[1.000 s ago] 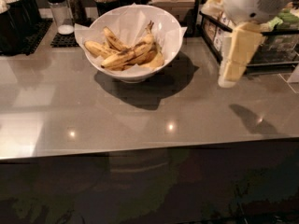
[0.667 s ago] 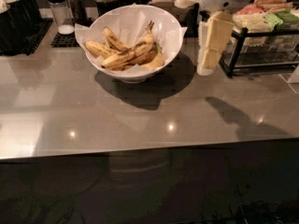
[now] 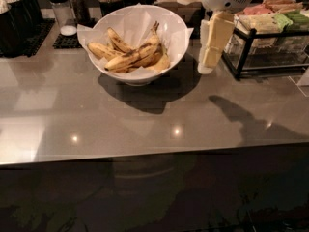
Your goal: Pick banana from white bowl
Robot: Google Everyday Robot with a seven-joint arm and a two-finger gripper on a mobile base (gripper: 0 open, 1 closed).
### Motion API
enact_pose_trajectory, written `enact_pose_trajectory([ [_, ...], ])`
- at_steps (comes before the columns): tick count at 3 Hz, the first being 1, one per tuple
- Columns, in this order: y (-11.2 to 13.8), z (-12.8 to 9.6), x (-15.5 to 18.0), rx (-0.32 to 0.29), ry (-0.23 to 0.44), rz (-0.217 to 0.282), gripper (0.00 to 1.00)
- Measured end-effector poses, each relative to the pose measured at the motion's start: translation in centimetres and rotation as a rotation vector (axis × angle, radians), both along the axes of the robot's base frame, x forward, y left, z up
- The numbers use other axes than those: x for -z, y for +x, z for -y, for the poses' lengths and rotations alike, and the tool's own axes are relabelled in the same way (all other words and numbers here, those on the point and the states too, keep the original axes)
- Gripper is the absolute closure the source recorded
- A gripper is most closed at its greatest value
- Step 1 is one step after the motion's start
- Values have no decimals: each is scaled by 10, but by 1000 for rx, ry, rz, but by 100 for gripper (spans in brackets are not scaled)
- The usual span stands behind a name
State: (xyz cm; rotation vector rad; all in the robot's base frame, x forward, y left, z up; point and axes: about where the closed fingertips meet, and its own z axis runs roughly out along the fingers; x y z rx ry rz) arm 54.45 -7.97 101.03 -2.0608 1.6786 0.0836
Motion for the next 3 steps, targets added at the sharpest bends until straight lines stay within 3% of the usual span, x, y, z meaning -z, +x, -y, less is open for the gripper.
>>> enact_pose_trajectory([
  [1, 34, -20, 21, -88, -1, -43, 0],
  [2, 75, -59, 32, -190, 23, -56, 0],
  [3, 110, -96, 47, -250, 56, -60, 0],
])
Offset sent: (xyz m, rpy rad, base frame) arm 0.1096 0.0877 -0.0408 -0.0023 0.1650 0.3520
